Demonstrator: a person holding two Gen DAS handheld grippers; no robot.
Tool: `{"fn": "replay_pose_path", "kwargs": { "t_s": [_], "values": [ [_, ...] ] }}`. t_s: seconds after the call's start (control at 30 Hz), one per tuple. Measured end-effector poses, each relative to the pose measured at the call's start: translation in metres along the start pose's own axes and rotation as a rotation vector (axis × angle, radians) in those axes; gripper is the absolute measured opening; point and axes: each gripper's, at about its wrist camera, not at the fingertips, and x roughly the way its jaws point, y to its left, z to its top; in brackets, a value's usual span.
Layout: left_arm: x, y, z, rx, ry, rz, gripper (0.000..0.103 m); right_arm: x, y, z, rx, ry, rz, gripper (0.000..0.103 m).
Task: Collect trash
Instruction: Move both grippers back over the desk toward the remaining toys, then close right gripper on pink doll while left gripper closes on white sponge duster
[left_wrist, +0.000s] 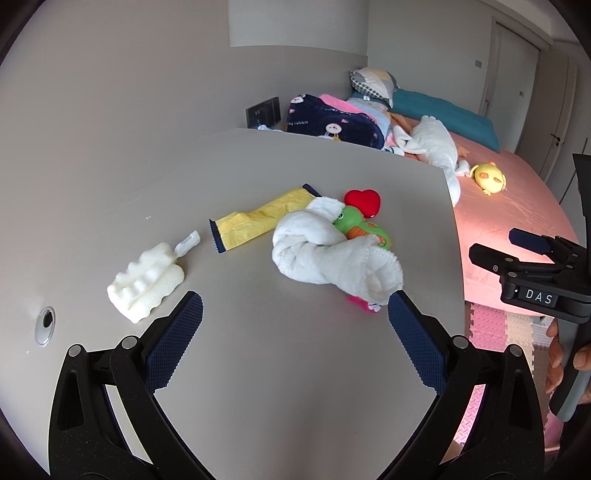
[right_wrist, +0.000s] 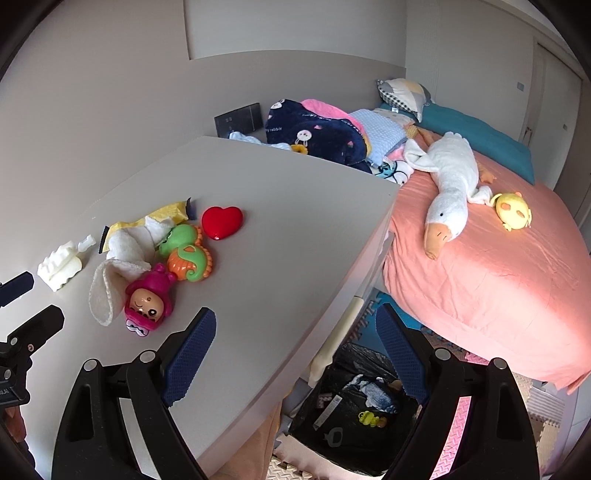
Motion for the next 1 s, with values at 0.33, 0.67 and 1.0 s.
{"fn": "replay_pose_path", "kwargs": {
  "t_s": [0.33,0.67,1.0],
  "values": [
    [0.006,0.054,-0.007,-0.054,0.011,0.066,0.097,0.024,0.048,0.002,-0.066,0.049,0.043,0.078],
    [0.016,0.091,-0.007,-0.09,0.025,0.111,0.097,0.036,0.078,0.008,-0.069,0.063,0.123,0.077],
    [0.045,0.115,-0.006,-0.123,0.054,0.122,0.097,0.05,0.106,0.01,-0.092,0.074,0.173,0.077]
  ]
}}
